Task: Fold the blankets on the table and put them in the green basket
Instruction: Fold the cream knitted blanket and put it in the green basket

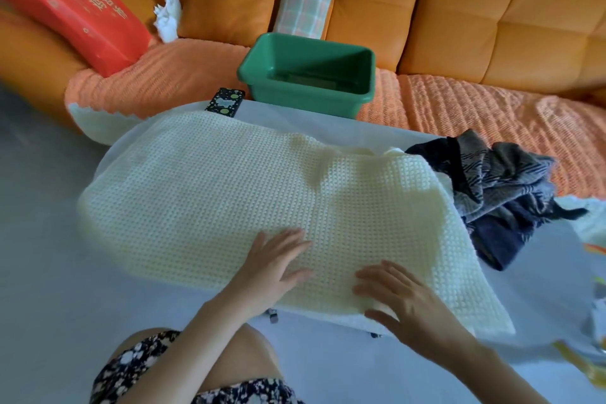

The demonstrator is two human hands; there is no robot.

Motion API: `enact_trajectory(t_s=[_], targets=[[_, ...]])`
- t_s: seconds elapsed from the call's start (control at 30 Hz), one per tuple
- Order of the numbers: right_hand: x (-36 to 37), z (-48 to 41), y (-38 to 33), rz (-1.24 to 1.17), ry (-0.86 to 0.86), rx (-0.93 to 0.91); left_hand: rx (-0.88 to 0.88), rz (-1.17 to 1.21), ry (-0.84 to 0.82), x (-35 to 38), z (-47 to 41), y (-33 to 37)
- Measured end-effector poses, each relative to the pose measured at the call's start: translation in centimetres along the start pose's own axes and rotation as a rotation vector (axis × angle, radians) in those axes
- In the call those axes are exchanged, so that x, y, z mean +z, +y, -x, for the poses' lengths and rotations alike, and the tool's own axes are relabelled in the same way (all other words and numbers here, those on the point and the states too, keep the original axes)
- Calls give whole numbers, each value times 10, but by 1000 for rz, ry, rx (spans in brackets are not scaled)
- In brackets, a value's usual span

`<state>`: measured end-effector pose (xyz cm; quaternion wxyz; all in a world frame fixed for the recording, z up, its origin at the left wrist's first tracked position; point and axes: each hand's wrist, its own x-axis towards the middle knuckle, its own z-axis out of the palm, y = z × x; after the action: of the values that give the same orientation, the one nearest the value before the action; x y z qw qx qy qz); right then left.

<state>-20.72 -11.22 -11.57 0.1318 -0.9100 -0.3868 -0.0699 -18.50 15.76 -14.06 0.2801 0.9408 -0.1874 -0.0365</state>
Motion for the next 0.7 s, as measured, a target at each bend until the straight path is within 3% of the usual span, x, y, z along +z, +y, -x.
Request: enact_trajectory(t_s=[0.2,0.27,0.4,0.5,0.6,0.7], targets=[[-13,5,-4,39,140,7,14,-37,-40,-1,5,4],[-16,9,-4,38,175,100,-21,29,53,-3,2,8],[-11,16,-6,10,69,171,-67,75,259,-7,-18,18],[-22,2,-1,-132,59,231,-100,-17,229,-4,-43,23],[-45,-35,21,-239,199,341,-202,-158,97,7,-68,17],[-61,-90,60,-197,183,426,-199,-299,180,24,-75,7]])
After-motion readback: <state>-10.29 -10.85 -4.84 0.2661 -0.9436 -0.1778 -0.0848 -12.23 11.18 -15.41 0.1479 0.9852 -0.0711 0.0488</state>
